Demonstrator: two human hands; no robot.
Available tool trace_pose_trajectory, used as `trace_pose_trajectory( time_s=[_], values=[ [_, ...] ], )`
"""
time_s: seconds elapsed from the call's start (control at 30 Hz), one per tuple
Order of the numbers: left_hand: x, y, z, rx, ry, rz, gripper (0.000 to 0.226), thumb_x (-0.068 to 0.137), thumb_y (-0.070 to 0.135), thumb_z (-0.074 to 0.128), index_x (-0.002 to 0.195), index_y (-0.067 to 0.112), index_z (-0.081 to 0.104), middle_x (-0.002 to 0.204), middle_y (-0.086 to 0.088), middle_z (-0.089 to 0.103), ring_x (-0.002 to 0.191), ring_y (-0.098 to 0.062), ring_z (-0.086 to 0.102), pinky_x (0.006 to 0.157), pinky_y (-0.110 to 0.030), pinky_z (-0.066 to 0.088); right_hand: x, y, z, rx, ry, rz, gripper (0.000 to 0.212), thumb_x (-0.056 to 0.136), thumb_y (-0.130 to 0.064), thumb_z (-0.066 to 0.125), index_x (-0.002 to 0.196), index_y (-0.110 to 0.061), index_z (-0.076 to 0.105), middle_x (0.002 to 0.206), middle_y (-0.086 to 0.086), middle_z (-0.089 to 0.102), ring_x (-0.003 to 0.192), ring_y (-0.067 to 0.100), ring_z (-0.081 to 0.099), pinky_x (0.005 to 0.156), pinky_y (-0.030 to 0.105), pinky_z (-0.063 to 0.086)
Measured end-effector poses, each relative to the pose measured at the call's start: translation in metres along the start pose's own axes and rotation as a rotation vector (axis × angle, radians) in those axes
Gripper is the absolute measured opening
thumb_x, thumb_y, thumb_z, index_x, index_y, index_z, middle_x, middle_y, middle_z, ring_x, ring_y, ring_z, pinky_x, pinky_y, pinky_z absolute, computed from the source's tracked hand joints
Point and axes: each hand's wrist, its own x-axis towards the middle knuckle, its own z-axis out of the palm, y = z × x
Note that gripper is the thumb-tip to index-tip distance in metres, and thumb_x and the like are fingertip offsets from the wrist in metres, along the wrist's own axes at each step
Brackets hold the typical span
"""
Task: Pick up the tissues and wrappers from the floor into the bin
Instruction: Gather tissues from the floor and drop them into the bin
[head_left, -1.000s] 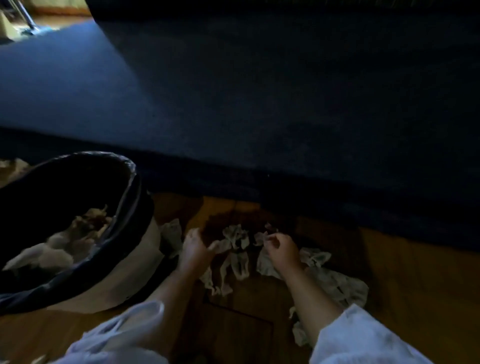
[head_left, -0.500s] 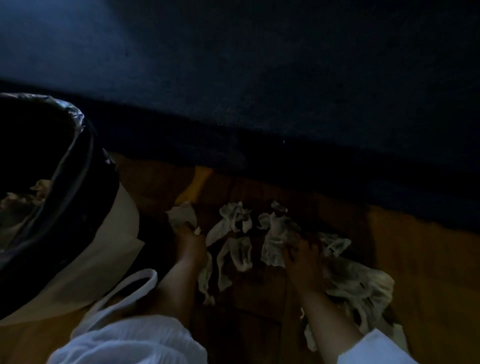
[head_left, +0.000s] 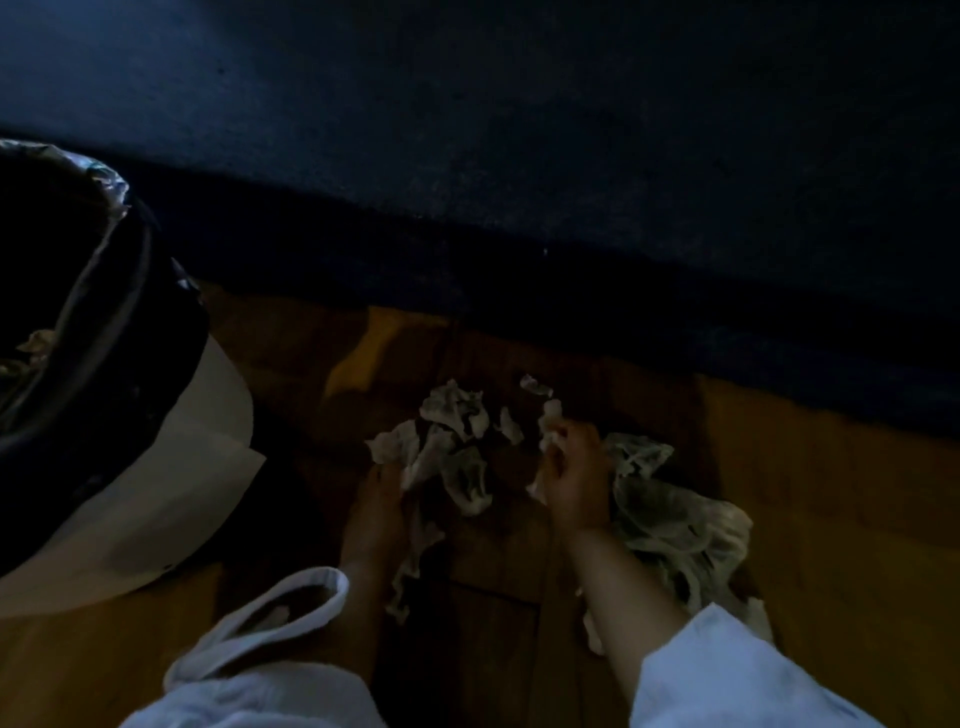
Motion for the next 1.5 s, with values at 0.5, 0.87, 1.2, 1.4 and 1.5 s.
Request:
trace_pose_trajectory(
  time_s=[0.5,0.87,1.2,1.4,1.5],
  values=[
    [0.056,0.058,0.027,0.248,-0.066,0.193,0.06,0.084,0.052,0.053,0.132,0.017,0.046,0.145,-0.005,0.036,0.136,-0.028,0.027,0.111,-0.039,0.027,0.041,0.079,-0.047,-0.351,-0.498,0.281,0.052,0.094,-0.035,0.047,0.142,-0.018,0.034,0.152,0.009,0.026,0.14,0.03,0.022,0.117,0.043,0.017],
    [0.011,0.128,-0.041,-0.247,-0.067,0.047,0.024,0.088,0.022,0.06,0.107,0.008,0.062,0.076,0.009,0.054,0.093,-0.029,0.061,0.082,-0.033,0.047,0.032,-0.036,-0.072,0.187,-0.122,0.135,0.024,0.096,-0.027,0.046,0.082,-0.011,0.056,0.072,0.002,0.054,0.063,0.011,0.05,0.05,0.015,0.039],
    [-0.043,0.23,-0.26,0.143,-0.087,0.311,0.028,0.082,0.035,0.067,0.065,0.025,0.048,0.069,0.01,0.05,0.072,-0.011,0.053,0.065,-0.023,0.042,0.024,-0.25,-0.099,0.664,-0.348,0.086,0.027,0.094,-0.036,0.05,0.092,-0.01,0.057,0.072,0.003,0.057,0.063,0.014,0.055,0.053,0.02,0.047],
    [-0.082,0.151,-0.33,-0.083,0.442,0.146,0.028,0.084,0.028,0.066,0.062,0.016,0.053,0.064,0.004,0.053,0.063,-0.012,0.048,0.062,-0.027,0.036,-0.023,-0.359,-0.022,0.88,-0.593,0.131,0.014,0.097,-0.018,0.044,0.093,-0.01,0.055,0.077,0.004,0.052,0.067,0.015,0.049,0.055,0.025,0.042],
    [-0.099,0.094,-0.358,-0.223,0.681,-0.071,0.03,0.088,0.028,0.06,0.064,0.017,0.046,0.067,0.0,0.051,0.077,-0.025,0.055,0.067,-0.027,0.034,-0.047,-0.392,0.028,0.821,-0.689,0.144,0.016,0.095,-0.023,0.046,0.086,-0.014,0.054,0.079,0.006,0.055,0.073,0.02,0.054,0.07,0.033,0.047]
  ],
)
